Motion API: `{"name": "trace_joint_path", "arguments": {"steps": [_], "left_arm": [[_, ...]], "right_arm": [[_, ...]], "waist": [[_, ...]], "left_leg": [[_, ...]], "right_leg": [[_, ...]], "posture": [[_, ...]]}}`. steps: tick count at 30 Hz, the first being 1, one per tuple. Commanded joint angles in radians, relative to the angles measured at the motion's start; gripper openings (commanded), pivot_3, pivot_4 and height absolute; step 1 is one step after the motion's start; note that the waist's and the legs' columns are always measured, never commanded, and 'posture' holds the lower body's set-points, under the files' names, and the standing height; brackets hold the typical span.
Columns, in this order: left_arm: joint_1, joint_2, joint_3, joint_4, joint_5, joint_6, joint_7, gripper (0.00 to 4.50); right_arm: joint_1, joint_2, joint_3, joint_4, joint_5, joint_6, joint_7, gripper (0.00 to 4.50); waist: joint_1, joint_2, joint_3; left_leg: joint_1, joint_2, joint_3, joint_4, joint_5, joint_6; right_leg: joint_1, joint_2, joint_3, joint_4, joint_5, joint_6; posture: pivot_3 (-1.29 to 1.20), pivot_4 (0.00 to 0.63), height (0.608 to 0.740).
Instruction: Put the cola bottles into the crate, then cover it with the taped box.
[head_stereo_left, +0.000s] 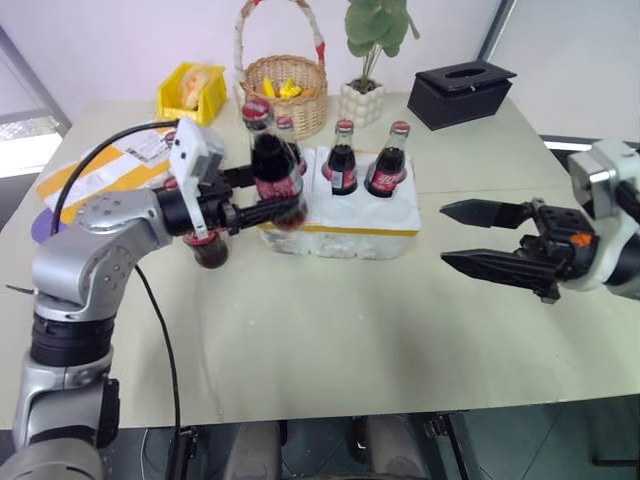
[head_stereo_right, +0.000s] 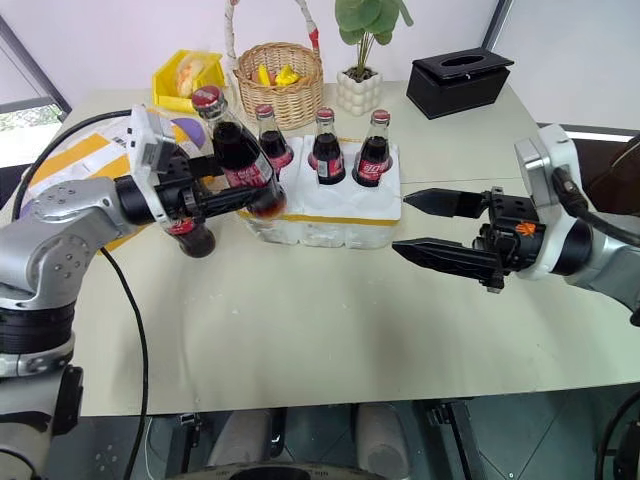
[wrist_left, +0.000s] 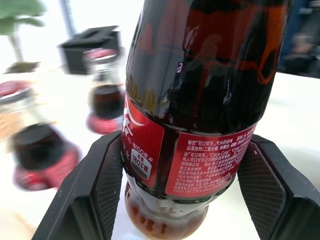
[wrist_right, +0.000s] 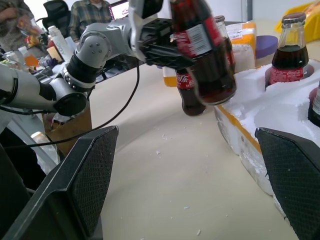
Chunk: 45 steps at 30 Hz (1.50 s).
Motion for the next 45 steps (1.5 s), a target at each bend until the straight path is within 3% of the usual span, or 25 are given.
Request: {"name": "trace_joint_path", "arguments": {"steps": [1, 8, 36, 38, 40, 45], "left_arm": [[-0.057, -0.025, 0.014, -0.03, 0.01, -0.036, 0.039, 2.72], [-0.095, -0.082, -0.003, 0.005, 0.066, -0.009, 0.145, 2.72], [-0.056, -0.118, -0.096, 0.035, 0.208, 0.039, 0.225, 2.72], [-0.058, -0.124, -0.097, 0.036, 0.212, 0.04, 0.227, 3.75], [-0.06, -0.126, -0.096, 0.033, 0.215, 0.043, 0.226, 4.47], [-0.054, -0.115, -0.084, 0.014, 0.195, 0.055, 0.2, 4.47]], "right_arm": [[-0.005, -0.001, -0.036, -0.023, 0.012, -0.023, -0.002, 4.5], [0.004, -0.001, -0.041, -0.027, -0.008, -0.035, -0.002, 4.5], [-0.03, -0.008, -0.039, -0.017, -0.038, -0.056, -0.049, 4.5], [-0.031, -0.007, -0.039, -0.017, -0.037, -0.055, -0.054, 4.5], [-0.035, -0.008, -0.038, -0.017, -0.034, -0.054, -0.058, 4.5], [-0.043, -0.011, -0.036, -0.011, -0.032, -0.052, -0.063, 4.5]], "waist": [[0.0, 0.0, 0.0], [-0.001, 0.0, 0.0], [0.0, -0.001, 0.0], [0.0, -0.001, 0.0], [0.001, -0.001, 0.0], [0.0, -0.001, 0.0]], "left_leg": [[0.0, 0.0, 0.0, 0.001, 0.0, 0.0], [-0.001, 0.0, 0.0, 0.004, 0.0, 0.001], [-0.001, 0.0, 0.0, 0.005, 0.0, 0.001], [-0.001, 0.0, 0.0, 0.005, 0.0, 0.001], [-0.001, 0.0, 0.0, 0.005, 0.0, 0.001], [0.0, 0.0, 0.0, 0.005, 0.0, 0.001]], "right_leg": [[0.0, 0.0, 0.0, 0.0, 0.0, 0.0], [0.001, 0.0, 0.0, 0.001, 0.001, 0.001], [0.001, 0.0, 0.001, 0.002, 0.001, 0.001], [0.001, 0.0, 0.001, 0.002, 0.001, 0.001], [0.001, 0.0, 0.001, 0.002, 0.001, 0.001], [0.001, 0.0, 0.001, 0.002, 0.001, 0.0]], "posture": [[0.0, 0.15, 0.74], [0.0, 0.15, 0.74], [0.0, 0.15, 0.74], [0.0, 0.15, 0.74], [0.0, 0.15, 0.74], [0.0, 0.15, 0.74]]}}
